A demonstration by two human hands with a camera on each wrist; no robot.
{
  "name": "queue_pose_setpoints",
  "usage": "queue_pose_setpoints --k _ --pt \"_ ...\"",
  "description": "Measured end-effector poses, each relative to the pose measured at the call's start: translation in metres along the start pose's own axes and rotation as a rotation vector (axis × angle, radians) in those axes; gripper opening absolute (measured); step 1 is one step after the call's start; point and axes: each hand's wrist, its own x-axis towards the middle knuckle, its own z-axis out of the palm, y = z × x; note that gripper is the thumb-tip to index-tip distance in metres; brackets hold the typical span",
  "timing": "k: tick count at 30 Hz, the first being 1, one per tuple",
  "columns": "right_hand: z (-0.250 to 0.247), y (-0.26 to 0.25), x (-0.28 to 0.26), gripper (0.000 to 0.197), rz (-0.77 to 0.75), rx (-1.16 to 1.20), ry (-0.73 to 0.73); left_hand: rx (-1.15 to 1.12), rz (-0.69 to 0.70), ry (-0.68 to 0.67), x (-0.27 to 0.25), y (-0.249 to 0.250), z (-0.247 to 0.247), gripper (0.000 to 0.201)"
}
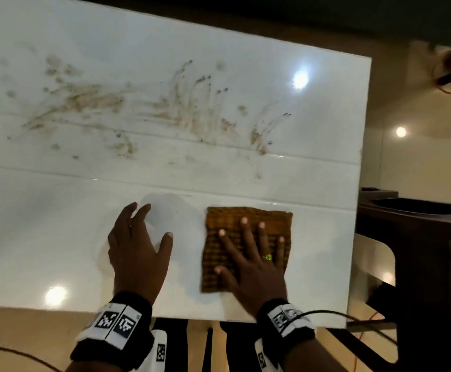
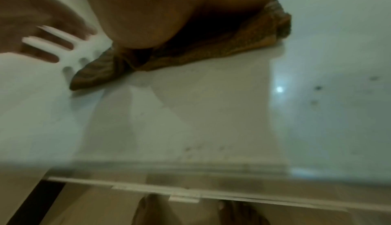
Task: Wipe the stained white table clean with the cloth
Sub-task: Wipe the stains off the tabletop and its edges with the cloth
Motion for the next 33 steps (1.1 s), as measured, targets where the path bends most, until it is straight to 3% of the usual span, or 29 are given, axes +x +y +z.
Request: queue_pose_setpoints --k 4,7,9,12,14,16,18,20,23,25,29,31,33 --pt "-0.032 0.085 0.033 0.076 0.430 0.111 0.053 0.058 -0.082 0.050 0.010 0.001 0.001 0.080" --pt "-0.063 0.117 0.078 0.077 0.548 0.161 0.089 0.030 -0.047 0.086 0.019 -0.004 0.004 0.082" --pt "-0.071 0.100 0.103 0.079 0.503 0.166 0.124 0.020 -0.033 0.084 0.024 -0.002 0.010 0.086" --pt "-0.065 0.037 0.120 0.079 0.257 0.083 0.104 0.031 -0.013 0.083 0.028 0.008 0.019 0.086" --pt "-0.054 0.006 0.106 0.076 0.105 0.027 0.081 0.051 -0.023 0.079 0.029 0.015 0.021 0.088" --pt "-0.043 0.010 0.078 0.073 0.017 0.001 0.043 0.045 -0.072 0.069 0.029 0.020 0.019 0.089" --pt "-0.039 0.045 0.050 0.072 0.020 0.003 0.019 0.050 -0.104 0.068 0.031 0.019 0.014 0.092" --pt "-0.043 0.088 0.038 0.075 0.137 0.005 -0.001 0.070 -0.111 0.067 0.035 0.012 0.009 0.093" --pt "-0.062 0.121 0.066 0.080 0.346 0.046 0.034 0.076 -0.127 0.070 0.043 0.000 0.004 0.088" --pt "-0.072 0.103 0.100 0.080 0.390 0.083 0.070 0.085 -0.123 0.069 0.047 -0.003 0.004 0.089" --pt "-0.066 0.009 0.136 0.079 0.179 0.049 0.083 0.099 -0.086 0.058 0.047 0.002 0.006 0.088" --pt "-0.052 -0.022 0.113 0.077 0.041 0.013 0.053 0.116 -0.063 0.047 0.045 0.003 0.003 0.083" --pt "-0.034 -0.018 0.075 0.075 -0.033 -0.002 0.033 0.111 -0.079 0.034 0.047 -0.001 -0.003 0.086"
